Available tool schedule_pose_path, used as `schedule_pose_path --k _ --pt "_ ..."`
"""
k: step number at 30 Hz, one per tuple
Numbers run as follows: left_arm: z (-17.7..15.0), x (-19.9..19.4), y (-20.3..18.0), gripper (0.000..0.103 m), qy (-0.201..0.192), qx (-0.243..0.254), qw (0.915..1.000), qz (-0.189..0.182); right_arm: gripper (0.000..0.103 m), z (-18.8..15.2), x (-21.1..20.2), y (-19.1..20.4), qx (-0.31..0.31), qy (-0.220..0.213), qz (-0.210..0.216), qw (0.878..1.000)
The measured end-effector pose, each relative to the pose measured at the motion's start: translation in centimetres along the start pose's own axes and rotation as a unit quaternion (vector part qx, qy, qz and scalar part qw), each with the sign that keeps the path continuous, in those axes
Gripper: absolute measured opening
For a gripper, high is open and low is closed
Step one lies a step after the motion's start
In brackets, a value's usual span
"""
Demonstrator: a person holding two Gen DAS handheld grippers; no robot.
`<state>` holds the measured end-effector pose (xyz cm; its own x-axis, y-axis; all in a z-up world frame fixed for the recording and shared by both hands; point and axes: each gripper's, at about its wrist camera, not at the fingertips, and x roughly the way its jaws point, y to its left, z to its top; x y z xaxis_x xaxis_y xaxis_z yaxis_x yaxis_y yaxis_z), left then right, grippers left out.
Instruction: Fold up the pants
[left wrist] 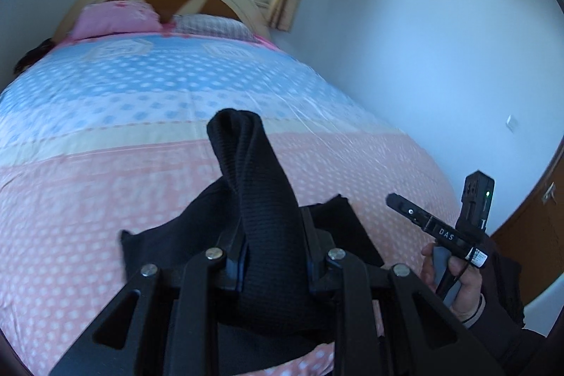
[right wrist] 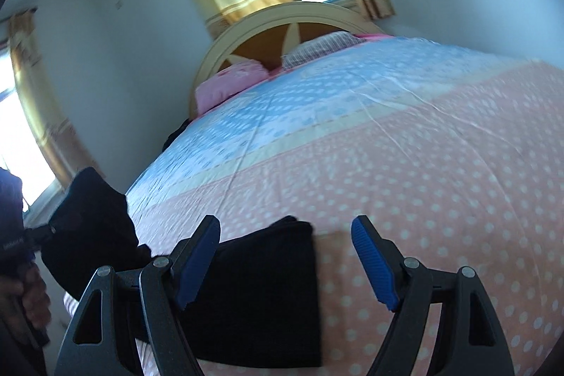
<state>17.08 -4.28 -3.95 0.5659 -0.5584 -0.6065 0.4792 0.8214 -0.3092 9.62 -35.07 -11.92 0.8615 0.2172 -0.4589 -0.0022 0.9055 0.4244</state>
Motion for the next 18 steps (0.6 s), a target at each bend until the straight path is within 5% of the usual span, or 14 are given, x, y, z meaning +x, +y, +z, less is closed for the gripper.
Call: schedule_pose_path --k 11,14,18 --pt "-1.9 11.5 -4.8 0.024 0.102 0.054 0.9932 0.017 0.078 -0.2 0.8 -3.0 0.047 0.007 -0.021 0.999" --pt "-2.4 12.6 -6.2 0.028 0.102 0.061 0.9927 0.019 0.078 -0.5 1.2 -3.3 0.048 0.014 -0.021 0.999" --pt "-2.6 11.5 -8.0 0.046 0.086 0.068 0.9939 -0.008 0.078 -0.5 1.5 -3.8 0.054 0.014 -0.022 0.998"
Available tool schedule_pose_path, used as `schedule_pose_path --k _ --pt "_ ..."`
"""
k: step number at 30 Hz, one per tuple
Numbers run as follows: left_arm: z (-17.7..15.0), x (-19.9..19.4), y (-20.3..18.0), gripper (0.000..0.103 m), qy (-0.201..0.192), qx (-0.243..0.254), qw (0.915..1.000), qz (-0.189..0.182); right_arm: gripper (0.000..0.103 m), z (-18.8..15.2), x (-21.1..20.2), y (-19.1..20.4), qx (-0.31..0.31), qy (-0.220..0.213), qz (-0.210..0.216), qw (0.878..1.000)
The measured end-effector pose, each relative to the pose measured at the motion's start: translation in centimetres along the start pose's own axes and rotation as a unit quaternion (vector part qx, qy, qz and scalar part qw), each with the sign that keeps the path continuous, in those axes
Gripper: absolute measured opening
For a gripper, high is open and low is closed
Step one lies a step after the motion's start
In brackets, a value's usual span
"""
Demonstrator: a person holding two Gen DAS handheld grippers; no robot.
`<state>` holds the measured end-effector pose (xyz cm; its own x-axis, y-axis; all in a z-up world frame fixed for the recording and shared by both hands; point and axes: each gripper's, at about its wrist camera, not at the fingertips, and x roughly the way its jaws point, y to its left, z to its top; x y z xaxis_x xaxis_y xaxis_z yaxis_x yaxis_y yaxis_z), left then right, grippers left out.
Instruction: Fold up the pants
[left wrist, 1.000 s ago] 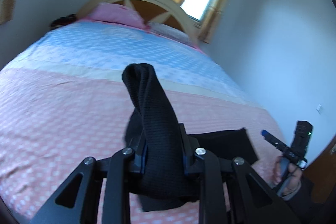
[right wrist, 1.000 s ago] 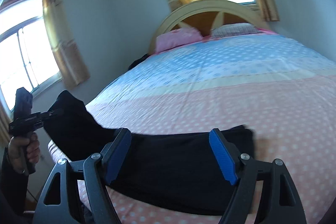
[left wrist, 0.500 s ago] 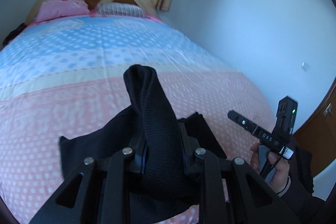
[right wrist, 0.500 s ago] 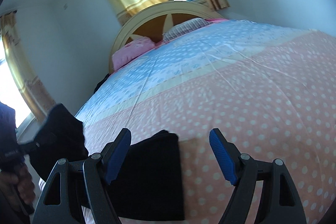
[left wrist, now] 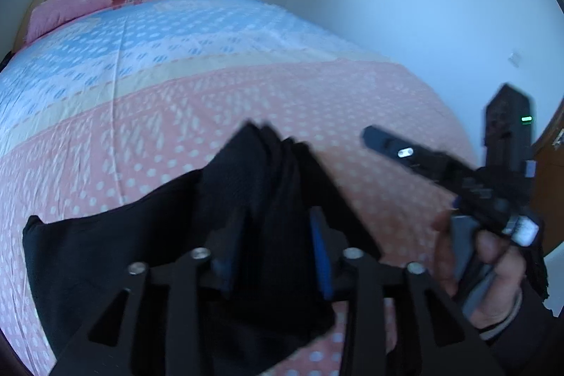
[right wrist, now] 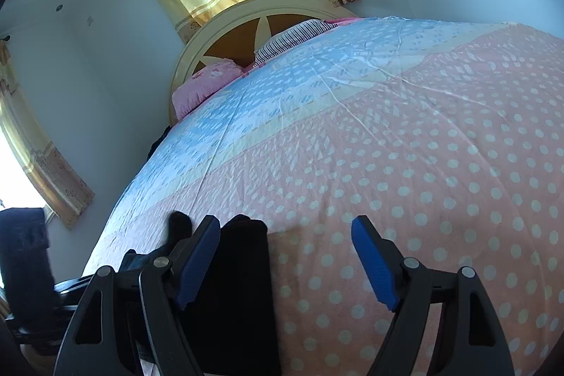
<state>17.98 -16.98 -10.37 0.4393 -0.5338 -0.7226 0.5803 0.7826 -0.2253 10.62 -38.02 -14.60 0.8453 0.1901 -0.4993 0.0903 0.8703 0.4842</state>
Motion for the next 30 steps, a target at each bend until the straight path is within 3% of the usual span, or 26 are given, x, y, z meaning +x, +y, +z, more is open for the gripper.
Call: schedule_pose_path --k 3,7,10,14,18,19,20,22,23,25,28,30 --pt "-0.3 -1.9 -0.7 0.051 -0.026 0.025 0.9993 -0.007 0.078 0.0 -0.2 -0.2 0.009 0.001 0.013 1.000" --pt "-1.4 -4.8 1.2 0.079 -0.073 0.031 0.9958 0.046 0.078 0.2 -0.6 1.3 0.002 0.016 0.053 0.998" --pt "-2.6 -5.7 4.4 0.088 -0.088 0.006 0.9917 0.094 0.079 -0.3 -0.5 3.8 -0.034 0.034 0.079 0.996" --pt "-4.4 -5.4 9.1 0.090 -0.074 -0.025 0.9814 0.175 0.079 -2.4 1.0 6.8 -0.079 0.090 0.081 0.990" --pt "-5.2 -5.1 11.7 0.090 -0.069 -0.055 0.9765 0.197 0.079 -4.2 2.5 8.3 -0.110 0.129 0.059 0.984" --pt "-5.4 -5.1 12.3 0.090 -0.070 -0.065 0.9762 0.195 0.075 -4.5 2.6 8.5 -0.118 0.134 0.054 0.982" --pt "-5.5 -4.8 12.3 0.090 -0.070 -0.069 0.9762 0.193 0.050 -4.7 2.8 8.8 -0.126 0.141 0.060 0.980" --pt "-5.6 -4.5 12.5 0.090 -0.069 -0.073 0.9760 0.193 0.026 -4.7 2.5 9.0 -0.136 0.136 0.059 0.980" --pt "-5.6 -4.5 12.4 0.090 -0.069 -0.074 0.9760 0.193 0.018 -4.5 2.1 8.7 -0.132 0.130 0.065 0.980" --pt "-5.5 -4.5 12.4 0.090 -0.068 -0.075 0.9763 0.191 0.017 -3.7 0.8 8.3 -0.122 0.111 0.085 0.983" --pt "-5.4 -4.6 12.5 0.090 -0.073 -0.073 0.9758 0.193 0.017 -2.9 -0.6 7.9 -0.118 0.085 0.082 0.986" --pt "-5.2 -4.2 12.7 0.094 -0.073 -0.068 0.9751 0.198 0.017 -2.7 -0.2 6.9 -0.103 0.096 0.073 0.987"
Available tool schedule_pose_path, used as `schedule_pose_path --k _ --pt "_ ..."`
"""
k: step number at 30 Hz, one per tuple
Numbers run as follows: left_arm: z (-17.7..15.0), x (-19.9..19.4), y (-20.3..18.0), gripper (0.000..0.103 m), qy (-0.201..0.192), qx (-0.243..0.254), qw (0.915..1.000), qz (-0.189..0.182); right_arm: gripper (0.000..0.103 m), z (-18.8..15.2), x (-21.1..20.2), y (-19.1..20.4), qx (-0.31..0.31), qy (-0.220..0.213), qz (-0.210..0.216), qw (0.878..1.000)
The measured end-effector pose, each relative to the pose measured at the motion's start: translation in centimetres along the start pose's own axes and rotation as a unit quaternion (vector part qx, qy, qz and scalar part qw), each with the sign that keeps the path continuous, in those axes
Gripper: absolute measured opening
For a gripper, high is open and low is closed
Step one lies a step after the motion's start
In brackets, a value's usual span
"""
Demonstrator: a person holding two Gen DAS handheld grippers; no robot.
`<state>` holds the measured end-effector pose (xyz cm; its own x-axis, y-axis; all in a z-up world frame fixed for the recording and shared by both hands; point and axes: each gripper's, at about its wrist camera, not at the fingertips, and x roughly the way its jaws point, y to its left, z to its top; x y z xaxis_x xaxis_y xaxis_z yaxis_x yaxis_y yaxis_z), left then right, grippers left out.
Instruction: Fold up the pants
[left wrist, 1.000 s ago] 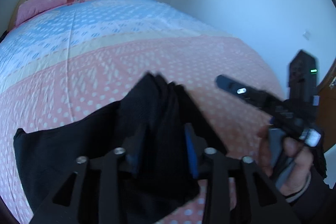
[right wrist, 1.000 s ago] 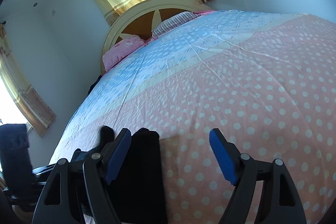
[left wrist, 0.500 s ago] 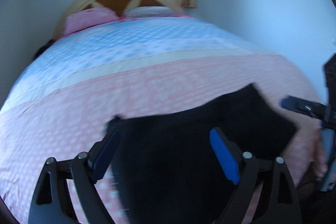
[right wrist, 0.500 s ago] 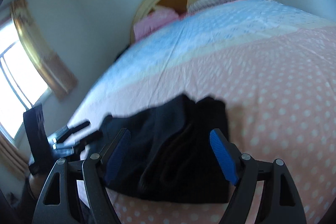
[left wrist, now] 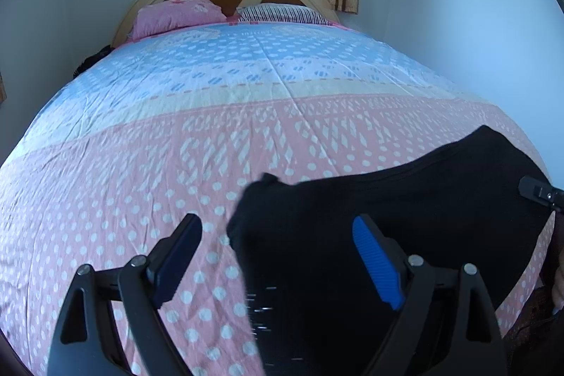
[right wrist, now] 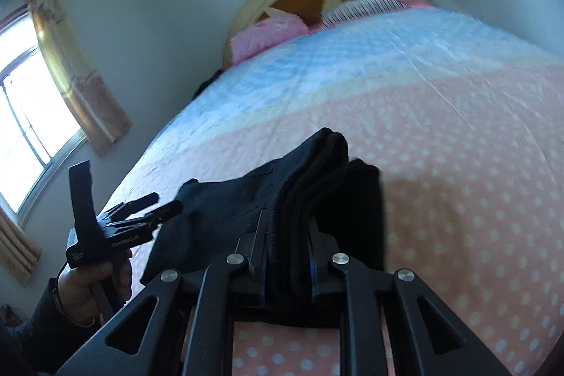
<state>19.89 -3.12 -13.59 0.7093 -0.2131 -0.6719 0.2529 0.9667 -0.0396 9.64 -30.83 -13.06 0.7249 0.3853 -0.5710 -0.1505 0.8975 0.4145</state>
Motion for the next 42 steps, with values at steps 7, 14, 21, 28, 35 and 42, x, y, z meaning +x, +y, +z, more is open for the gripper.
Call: schedule_pose_path --k 7,14,21,28,35,42 --pt "-0.9 2.8 0.0 0.101 0.029 0.011 0.9994 0.014 0.028 -1.2 1.8 -3.7 0.057 0.041 -0.011 0.997" --pt "0.0 1.0 -0.2 0.100 0.008 0.024 0.9992 0.029 0.056 1.5 -0.3 1.5 -0.069 -0.057 -0.085 0.992" --pt "-0.1 2.1 -0.9 0.100 0.024 0.041 0.9982 0.037 0.059 3.6 5.7 0.9 -0.046 0.022 -0.053 0.997" --pt "-0.5 2.6 -0.4 0.101 0.031 0.030 0.9988 0.024 0.059 2.6 5.7 -0.3 -0.071 0.042 -0.057 0.995" --pt "-0.8 1.5 -0.8 0.101 0.031 0.029 0.9990 0.015 0.059 -0.4 1.7 1.5 -0.122 0.036 -0.074 0.989" --pt "-1.4 0.6 -2.0 0.101 0.030 0.034 0.9990 -0.001 0.059 -3.0 0.8 1.4 -0.142 0.069 -0.075 0.985"
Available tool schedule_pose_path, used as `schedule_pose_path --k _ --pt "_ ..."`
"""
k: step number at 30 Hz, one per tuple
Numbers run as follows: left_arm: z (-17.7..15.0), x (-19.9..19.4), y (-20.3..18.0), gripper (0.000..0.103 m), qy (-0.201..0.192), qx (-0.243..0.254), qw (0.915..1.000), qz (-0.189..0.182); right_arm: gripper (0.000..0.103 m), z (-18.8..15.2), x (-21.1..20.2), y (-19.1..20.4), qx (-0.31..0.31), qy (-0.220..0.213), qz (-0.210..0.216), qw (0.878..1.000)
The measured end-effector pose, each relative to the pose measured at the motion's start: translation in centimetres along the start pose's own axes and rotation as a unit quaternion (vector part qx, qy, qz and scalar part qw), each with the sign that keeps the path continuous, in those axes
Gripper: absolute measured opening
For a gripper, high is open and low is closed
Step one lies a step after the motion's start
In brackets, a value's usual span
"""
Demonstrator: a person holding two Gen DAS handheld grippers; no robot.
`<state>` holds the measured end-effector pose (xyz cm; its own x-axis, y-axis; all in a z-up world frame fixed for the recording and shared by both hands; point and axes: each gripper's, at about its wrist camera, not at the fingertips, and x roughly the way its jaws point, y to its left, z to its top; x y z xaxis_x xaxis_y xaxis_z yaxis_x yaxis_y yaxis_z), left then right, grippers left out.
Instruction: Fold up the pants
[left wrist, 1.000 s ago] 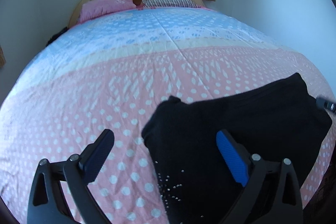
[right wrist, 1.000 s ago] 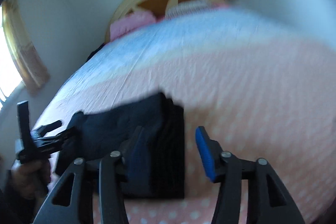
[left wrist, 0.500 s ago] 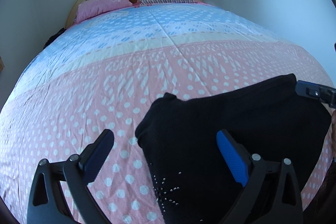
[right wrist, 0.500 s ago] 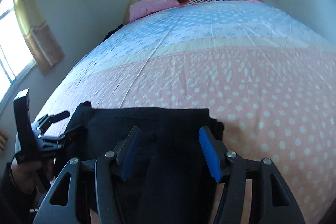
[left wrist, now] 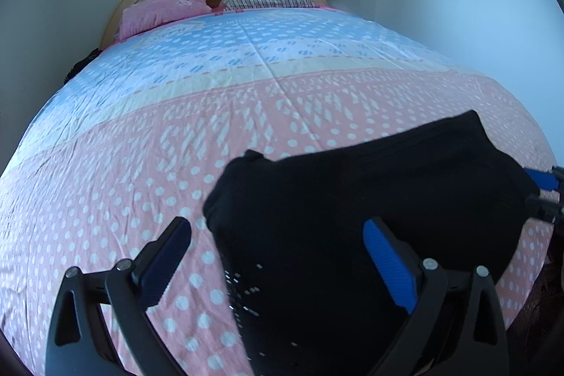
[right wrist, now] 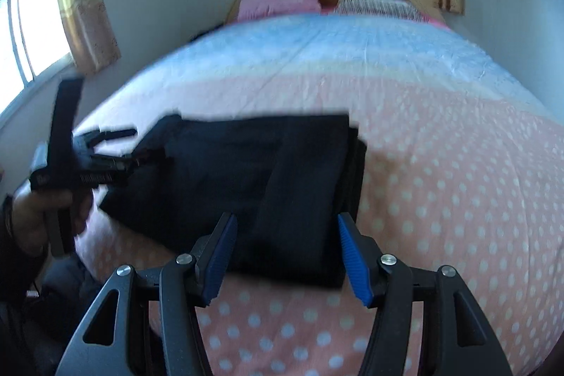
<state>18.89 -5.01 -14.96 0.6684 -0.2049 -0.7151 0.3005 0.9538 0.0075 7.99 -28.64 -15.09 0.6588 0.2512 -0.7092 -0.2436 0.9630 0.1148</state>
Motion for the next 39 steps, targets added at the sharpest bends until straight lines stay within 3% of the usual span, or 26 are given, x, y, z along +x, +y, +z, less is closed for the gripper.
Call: schedule_pose_path --k 2,6,9,15,18,20,23,27,31,33,35,37,39 --pt "-0.5 0.0 -0.3 0.101 0.003 0.000 1.0000 -0.002 0.059 -1.1 0.7 -0.5 -0.002 0.017 -0.013 1.000" --pt "-1.6 -0.2 -0.2 0.101 0.007 -0.013 0.9998 -0.011 0.059 -1.9 1.2 -2.1 0.036 0.034 0.017 0.999" --pt "-2.3 -0.8 -0.1 0.101 0.000 -0.030 0.9994 -0.017 0.059 -1.9 0.6 -2.2 0.037 0.023 0.024 0.999" --pt "-2.4 -2.9 -0.6 0.101 -0.033 -0.023 0.9992 -0.003 0.059 -1.3 -1.3 -1.8 0.039 -0.010 -0.005 0.999" --pt "-2.2 -3.5 -0.9 0.101 -0.047 -0.013 0.9988 0.001 0.059 -1.3 -1.8 -2.5 0.059 -0.024 0.013 0.998" --pt "-2.4 -3.3 -1.0 0.101 -0.043 -0.008 0.9990 0.006 0.029 -1.4 -1.2 -2.6 0.058 -0.010 0.024 0.998" --pt "-2.8 -2.6 -0.5 0.101 -0.029 -0.019 0.9994 0.005 0.021 -1.8 -0.7 -2.6 0.061 0.003 0.029 0.998" --pt "-2.9 -2.6 0.5 0.101 -0.029 -0.039 0.9988 0.002 0.020 -2.2 -1.2 -3.4 0.096 0.007 0.061 0.993" --pt "-3.0 -2.4 1.4 0.102 -0.035 -0.045 0.9983 0.014 0.020 -3.2 0.2 -5.1 0.131 0.023 0.087 0.987" --pt "-3.2 -2.3 2.0 0.103 -0.035 -0.051 0.9980 0.010 0.026 -3.1 -0.4 -5.0 0.128 0.016 0.094 0.987" --pt "-3.3 -2.6 2.6 0.103 -0.039 -0.058 0.9975 0.006 0.046 -2.9 -1.2 -4.8 0.122 0.005 0.075 0.990" --pt "-3.3 -3.1 3.2 0.103 -0.053 -0.063 0.9966 0.008 0.058 -2.3 -1.8 -5.1 0.129 -0.013 0.066 0.989" --pt "-3.2 -3.4 4.0 0.103 -0.060 -0.076 0.9952 0.012 0.059 -1.5 -2.1 -5.7 0.138 -0.026 0.065 0.988"
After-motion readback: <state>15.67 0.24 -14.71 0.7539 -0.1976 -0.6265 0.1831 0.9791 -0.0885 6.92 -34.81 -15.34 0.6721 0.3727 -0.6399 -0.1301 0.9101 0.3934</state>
